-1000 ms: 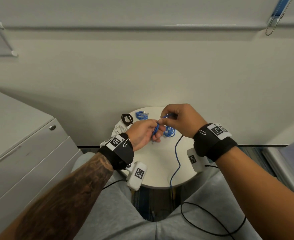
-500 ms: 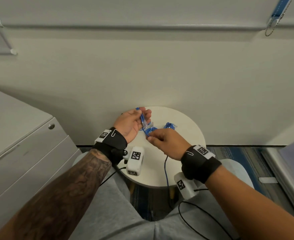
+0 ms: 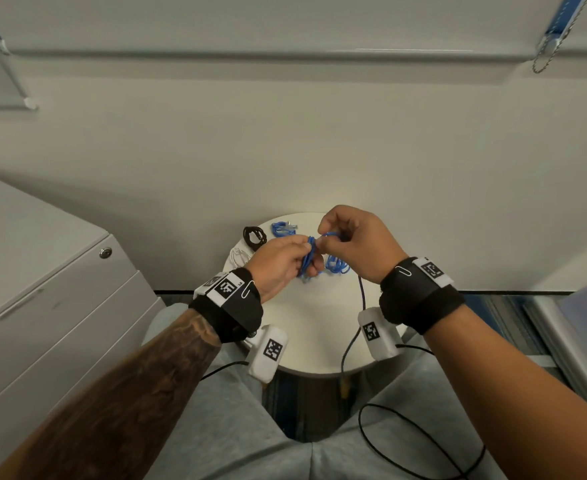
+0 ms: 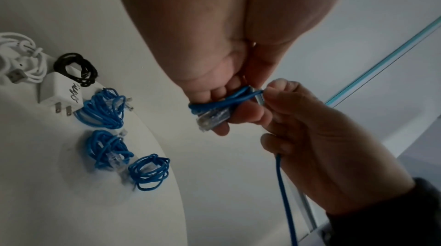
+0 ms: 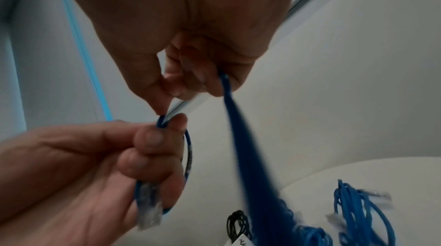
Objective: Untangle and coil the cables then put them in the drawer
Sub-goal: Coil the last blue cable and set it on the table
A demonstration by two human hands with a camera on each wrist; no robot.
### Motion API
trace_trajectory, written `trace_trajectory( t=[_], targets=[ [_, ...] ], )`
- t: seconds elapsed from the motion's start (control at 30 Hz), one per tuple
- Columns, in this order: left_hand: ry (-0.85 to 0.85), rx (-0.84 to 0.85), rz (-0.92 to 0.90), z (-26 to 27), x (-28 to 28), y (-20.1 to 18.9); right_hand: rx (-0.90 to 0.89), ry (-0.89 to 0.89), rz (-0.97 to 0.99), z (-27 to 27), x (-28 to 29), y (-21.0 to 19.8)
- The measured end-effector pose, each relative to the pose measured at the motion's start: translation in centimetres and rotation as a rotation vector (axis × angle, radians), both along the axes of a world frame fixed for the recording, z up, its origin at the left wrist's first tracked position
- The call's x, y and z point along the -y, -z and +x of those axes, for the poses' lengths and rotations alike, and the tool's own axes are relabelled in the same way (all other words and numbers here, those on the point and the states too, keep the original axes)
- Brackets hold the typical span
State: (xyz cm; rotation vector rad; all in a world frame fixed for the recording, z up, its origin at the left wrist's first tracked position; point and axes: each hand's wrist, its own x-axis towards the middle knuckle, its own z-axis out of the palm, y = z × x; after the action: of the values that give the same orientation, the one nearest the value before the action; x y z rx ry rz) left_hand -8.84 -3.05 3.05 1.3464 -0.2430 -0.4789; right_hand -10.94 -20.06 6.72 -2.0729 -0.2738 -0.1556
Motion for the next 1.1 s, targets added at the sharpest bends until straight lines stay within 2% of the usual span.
trace_trajectory(
  t=[0.1, 0.47, 0.6, 0.67, 0.77, 0.87, 0.97, 1.1],
  targets=[
    [0.031, -0.021, -0.011, -0.2, 0.0, -0.5, 0.04, 0.004, -0.058, 0.7, 0.3, 0.6],
    [0.16, -0.046, 0.074, -0.1, -1.0, -1.2, 0.095, 0.045, -0.043, 1.3, 0.5, 2.1],
    [0.17, -0.111, -0.046, 0.2, -1.3, -1.2, 0.058, 0.059, 0.045, 1.5, 0.2, 3.0],
    [0.177, -0.159, -0.154, 0.3, -1.3, -1.5, -0.019, 0.075, 0.149, 1.2, -0.6, 3.3],
    [0.101, -0.255, -0.37, 0.7, -1.0, -1.8, -0.153, 0.079, 0.216, 0.7, -1.7, 4.4],
    [-0.052, -0.308, -0.533, 1.5, -1.2, -1.6, -0.224, 0.017, 0.097, -0.3, -2.2, 6.1],
    [-0.204, -0.268, -0.498, 2.5, -1.8, -1.1, -0.216, -0.077, -0.077, -2.2, -2.8, 6.7],
    [-0.245, -0.156, -0.308, 2.1, -1.7, -0.2, -0.12, -0.095, -0.162, -2.9, -2.8, 4.9]
  ],
)
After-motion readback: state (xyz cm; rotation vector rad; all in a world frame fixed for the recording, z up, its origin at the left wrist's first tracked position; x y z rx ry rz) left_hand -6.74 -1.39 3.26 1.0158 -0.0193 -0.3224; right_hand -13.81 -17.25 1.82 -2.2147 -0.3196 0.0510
